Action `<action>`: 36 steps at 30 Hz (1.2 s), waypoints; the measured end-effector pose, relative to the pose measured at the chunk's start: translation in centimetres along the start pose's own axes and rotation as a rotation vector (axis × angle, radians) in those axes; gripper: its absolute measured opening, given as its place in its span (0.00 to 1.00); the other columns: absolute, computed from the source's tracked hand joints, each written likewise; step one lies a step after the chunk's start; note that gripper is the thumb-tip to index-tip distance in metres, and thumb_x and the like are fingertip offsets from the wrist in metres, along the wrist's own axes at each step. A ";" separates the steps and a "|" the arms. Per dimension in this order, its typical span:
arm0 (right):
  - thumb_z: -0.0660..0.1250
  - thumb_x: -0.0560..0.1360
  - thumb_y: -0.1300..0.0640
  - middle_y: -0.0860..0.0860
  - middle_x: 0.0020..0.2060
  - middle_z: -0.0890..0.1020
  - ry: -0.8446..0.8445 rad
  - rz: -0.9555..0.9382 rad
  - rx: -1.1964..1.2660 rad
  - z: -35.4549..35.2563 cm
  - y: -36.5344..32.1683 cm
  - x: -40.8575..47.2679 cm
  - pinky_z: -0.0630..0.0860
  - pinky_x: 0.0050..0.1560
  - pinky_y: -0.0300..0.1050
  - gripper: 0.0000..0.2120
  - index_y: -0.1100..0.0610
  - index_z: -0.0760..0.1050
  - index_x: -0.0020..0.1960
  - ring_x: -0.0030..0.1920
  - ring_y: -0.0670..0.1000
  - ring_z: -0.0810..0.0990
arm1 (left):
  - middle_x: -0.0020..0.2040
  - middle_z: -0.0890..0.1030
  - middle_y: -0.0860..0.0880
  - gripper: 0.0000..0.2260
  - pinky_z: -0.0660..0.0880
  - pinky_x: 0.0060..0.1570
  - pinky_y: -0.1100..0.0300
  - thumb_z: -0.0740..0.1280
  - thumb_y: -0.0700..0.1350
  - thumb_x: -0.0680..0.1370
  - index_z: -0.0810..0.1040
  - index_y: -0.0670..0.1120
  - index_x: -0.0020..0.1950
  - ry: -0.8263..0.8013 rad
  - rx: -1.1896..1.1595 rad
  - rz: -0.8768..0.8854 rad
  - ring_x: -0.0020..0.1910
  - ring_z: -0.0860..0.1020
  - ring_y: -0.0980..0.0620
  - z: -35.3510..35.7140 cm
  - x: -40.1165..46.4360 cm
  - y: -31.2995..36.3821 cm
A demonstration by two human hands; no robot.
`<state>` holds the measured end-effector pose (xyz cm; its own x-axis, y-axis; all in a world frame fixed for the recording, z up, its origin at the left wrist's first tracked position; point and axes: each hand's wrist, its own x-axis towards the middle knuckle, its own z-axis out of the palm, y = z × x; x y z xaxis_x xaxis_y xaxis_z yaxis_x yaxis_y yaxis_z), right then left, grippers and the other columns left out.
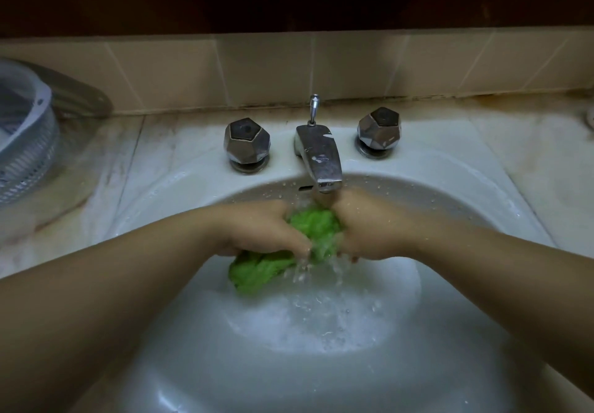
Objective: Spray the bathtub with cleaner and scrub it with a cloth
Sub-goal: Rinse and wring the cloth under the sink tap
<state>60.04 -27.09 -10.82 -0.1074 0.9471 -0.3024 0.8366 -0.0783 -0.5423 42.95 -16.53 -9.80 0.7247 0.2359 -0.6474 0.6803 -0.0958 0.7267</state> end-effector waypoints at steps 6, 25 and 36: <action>0.71 0.76 0.54 0.47 0.41 0.81 0.003 -0.071 -0.124 -0.6 -0.1 0.1 0.77 0.39 0.43 0.04 0.51 0.79 0.51 0.40 0.48 0.79 | 0.50 0.87 0.49 0.24 0.82 0.57 0.51 0.84 0.58 0.63 0.85 0.52 0.54 -0.049 -0.024 -0.057 0.52 0.86 0.48 0.7 0.3 0.1; 0.75 0.72 0.58 0.43 0.36 0.82 -0.054 0.099 0.245 -0.8 0.9 -0.1 0.75 0.40 0.43 0.05 0.51 0.81 0.41 0.37 0.44 0.79 | 0.49 0.76 0.55 0.16 0.77 0.46 0.53 0.76 0.47 0.70 0.74 0.54 0.54 0.179 0.564 0.327 0.45 0.78 0.55 -0.4 0.5 -1.5; 0.75 0.71 0.40 0.44 0.61 0.81 0.171 -0.109 -0.283 0.3 0.0 -1.3 0.80 0.53 0.51 0.30 0.41 0.70 0.70 0.58 0.50 0.80 | 0.47 0.87 0.45 0.26 0.84 0.48 0.47 0.85 0.37 0.62 0.82 0.47 0.56 0.063 -0.017 -0.019 0.46 0.87 0.45 0.0 0.5 2.0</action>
<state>60.06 -28.45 -10.63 -0.1332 0.9854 -0.1063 0.9436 0.0933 -0.3177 44.63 -16.60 -8.68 0.7029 0.2977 -0.6460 0.6917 -0.0741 0.7184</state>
